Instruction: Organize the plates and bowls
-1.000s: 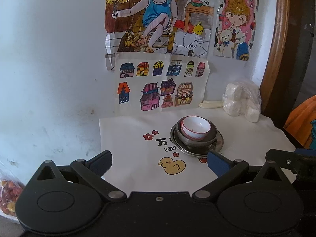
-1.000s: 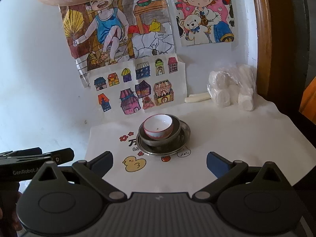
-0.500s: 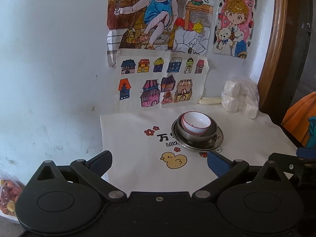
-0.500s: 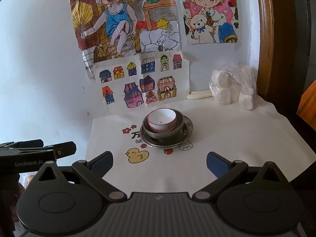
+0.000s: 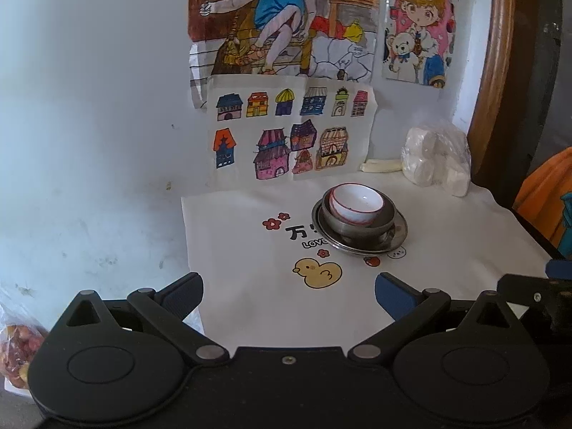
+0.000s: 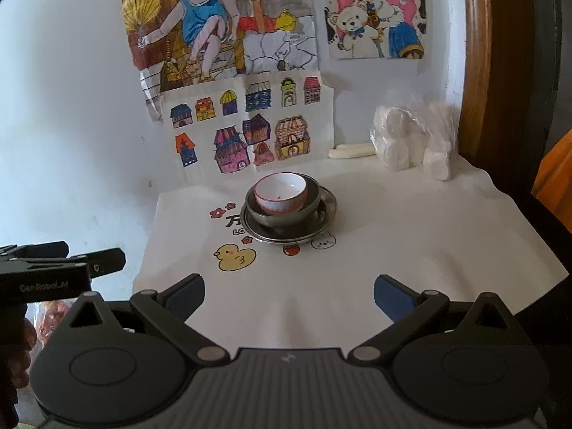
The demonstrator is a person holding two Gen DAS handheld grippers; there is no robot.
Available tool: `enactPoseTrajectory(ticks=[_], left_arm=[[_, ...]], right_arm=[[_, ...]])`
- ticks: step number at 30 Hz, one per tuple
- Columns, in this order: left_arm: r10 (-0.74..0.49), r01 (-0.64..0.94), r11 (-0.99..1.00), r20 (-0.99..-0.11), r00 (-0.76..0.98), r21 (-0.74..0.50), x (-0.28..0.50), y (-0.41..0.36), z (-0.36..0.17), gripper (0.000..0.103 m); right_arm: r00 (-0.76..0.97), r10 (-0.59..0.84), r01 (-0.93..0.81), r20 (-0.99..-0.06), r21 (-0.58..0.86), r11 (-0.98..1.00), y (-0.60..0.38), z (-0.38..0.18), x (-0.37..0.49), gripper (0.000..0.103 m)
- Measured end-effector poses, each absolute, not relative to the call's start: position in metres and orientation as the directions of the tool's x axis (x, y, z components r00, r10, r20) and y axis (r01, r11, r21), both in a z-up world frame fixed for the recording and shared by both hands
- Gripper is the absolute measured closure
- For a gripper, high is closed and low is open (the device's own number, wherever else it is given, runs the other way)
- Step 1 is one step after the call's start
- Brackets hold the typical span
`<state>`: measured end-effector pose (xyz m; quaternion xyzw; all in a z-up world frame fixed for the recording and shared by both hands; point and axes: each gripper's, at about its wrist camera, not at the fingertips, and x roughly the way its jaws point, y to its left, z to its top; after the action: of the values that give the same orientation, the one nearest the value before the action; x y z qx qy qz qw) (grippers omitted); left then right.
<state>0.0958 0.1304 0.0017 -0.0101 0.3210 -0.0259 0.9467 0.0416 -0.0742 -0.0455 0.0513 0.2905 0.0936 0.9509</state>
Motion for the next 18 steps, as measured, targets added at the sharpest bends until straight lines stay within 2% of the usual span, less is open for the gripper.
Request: enactPoseTrajectory(ticks=[18], left_arm=[[-0.032, 0.025, 1.0, -0.628, 0.778, -0.019, 0.0972, 0.1248, -0.0003, 0.001]], right_arm=[[0.804, 0.229, -0.162, -0.548, 0.168, 0.972, -0.0817, -0.0529, 0.051, 0.0]])
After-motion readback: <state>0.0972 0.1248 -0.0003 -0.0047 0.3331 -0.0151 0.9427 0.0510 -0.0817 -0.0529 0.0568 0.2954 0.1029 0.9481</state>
